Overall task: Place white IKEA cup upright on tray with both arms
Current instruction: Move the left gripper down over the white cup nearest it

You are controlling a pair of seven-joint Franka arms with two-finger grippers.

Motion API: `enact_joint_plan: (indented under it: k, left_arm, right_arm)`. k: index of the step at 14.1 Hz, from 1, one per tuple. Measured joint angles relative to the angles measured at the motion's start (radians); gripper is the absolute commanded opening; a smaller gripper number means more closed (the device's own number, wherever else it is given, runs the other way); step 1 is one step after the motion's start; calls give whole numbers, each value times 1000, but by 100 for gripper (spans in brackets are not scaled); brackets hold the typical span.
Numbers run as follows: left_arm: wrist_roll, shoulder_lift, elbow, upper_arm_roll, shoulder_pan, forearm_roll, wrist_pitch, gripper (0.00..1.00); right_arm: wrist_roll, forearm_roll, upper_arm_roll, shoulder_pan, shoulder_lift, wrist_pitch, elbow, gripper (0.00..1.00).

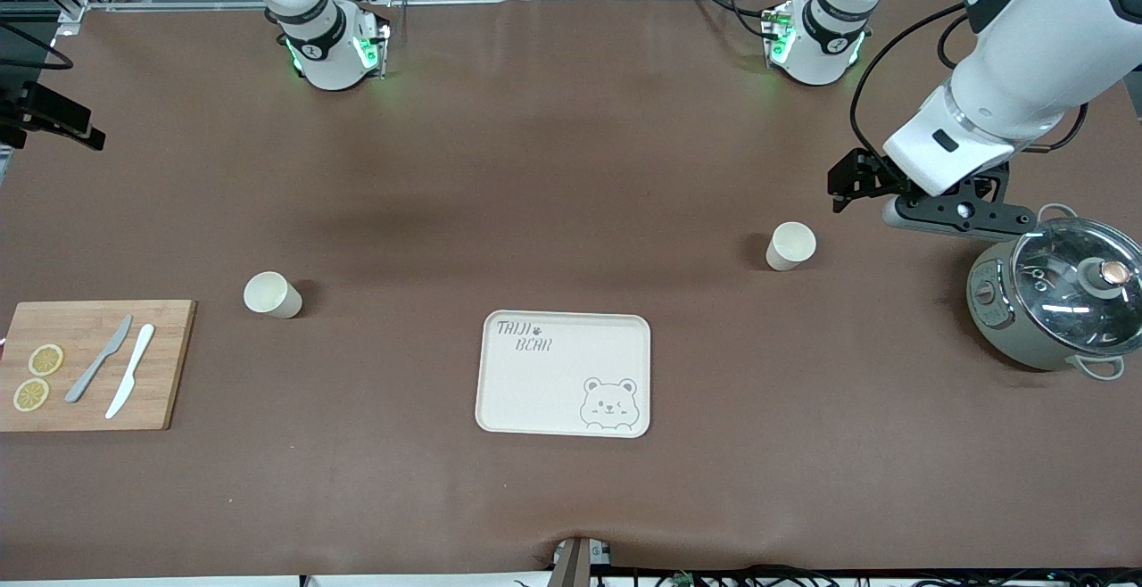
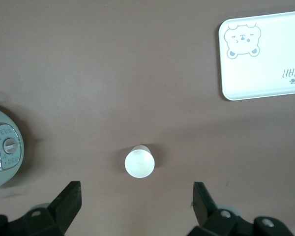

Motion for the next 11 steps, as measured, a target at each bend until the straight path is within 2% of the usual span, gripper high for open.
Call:
enact_joint_plan:
  k: [8,11]
  left_arm:
    - [2,3,4,0,4,2,0,100]
    - [2,9,-33,0,2,1,45,100]
  right_arm:
    - [0,-1,-1,-1,5,0,0,100]
    - [0,-1,-1,-1,5,0,-1,100]
